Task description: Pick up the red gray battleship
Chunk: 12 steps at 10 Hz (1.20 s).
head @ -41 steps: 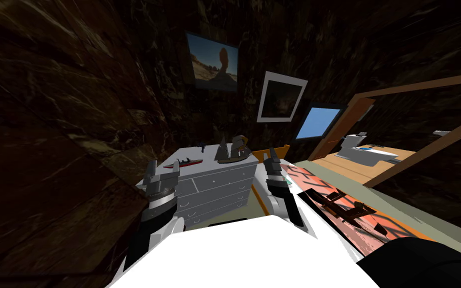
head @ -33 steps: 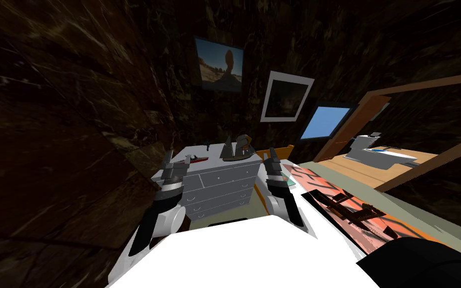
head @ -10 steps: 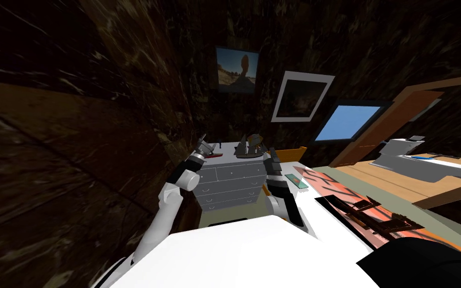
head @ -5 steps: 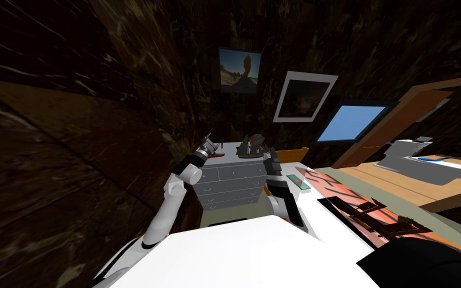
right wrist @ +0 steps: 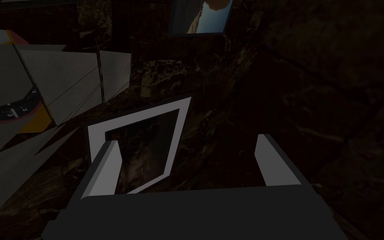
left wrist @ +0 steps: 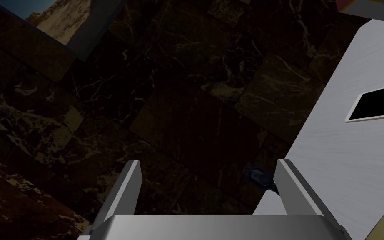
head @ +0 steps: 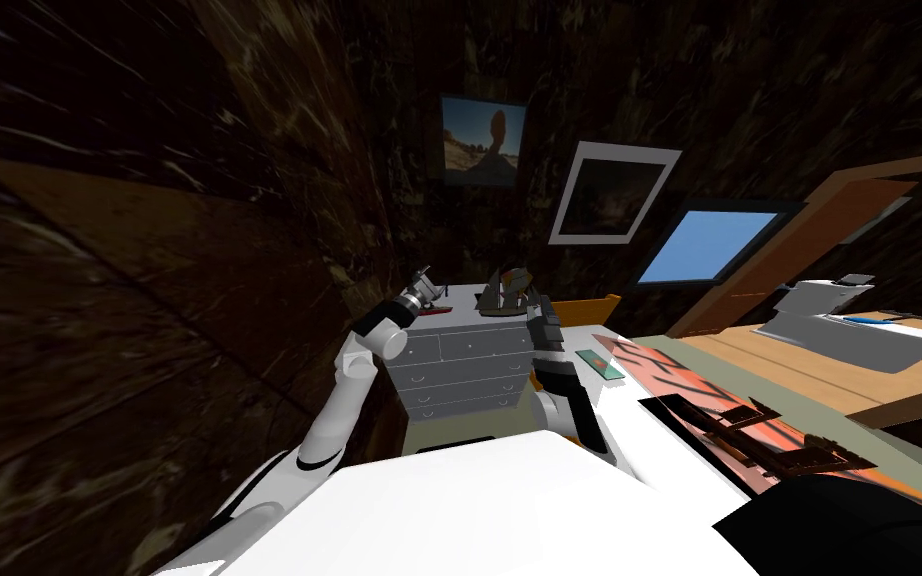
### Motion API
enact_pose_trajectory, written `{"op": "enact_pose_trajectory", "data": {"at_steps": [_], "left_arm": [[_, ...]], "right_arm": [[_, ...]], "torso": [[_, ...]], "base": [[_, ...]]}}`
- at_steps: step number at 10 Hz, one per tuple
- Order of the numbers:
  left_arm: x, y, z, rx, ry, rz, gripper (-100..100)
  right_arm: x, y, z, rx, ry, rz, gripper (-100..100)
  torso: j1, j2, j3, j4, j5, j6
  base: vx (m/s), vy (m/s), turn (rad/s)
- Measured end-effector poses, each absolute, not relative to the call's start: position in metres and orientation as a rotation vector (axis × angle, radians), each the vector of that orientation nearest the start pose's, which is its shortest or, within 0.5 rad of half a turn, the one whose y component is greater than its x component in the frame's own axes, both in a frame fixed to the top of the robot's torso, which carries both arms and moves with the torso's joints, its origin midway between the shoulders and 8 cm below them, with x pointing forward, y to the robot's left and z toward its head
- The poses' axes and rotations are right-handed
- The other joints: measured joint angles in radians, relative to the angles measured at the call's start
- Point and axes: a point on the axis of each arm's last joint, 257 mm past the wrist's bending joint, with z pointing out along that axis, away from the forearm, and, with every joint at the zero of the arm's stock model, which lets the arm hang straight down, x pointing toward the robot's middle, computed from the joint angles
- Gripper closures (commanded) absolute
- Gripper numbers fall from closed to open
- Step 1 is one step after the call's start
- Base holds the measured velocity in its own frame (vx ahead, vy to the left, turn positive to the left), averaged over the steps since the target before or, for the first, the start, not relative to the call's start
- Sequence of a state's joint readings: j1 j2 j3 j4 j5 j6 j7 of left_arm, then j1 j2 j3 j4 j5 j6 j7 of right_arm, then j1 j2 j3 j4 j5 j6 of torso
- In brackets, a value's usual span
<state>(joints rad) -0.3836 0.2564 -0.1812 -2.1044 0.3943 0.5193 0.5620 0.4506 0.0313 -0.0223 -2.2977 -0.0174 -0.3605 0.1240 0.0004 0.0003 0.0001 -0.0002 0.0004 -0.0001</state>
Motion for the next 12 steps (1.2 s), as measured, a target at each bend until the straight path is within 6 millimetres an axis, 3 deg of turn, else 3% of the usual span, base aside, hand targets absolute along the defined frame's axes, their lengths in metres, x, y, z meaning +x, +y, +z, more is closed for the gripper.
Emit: {"op": "enact_pose_trajectory", "data": {"at_steps": [12], "left_arm": [[0.541,-0.002,0.060,-1.396,1.484,-2.030,-100]], "right_arm": [[0.365,-0.290,0.022,0.703,0.661,1.178,0]], "torso": [[0.000,0.000,0.000,0.000,0.000,0.000]], "base": [[0.002,0.034,-0.001]]}}
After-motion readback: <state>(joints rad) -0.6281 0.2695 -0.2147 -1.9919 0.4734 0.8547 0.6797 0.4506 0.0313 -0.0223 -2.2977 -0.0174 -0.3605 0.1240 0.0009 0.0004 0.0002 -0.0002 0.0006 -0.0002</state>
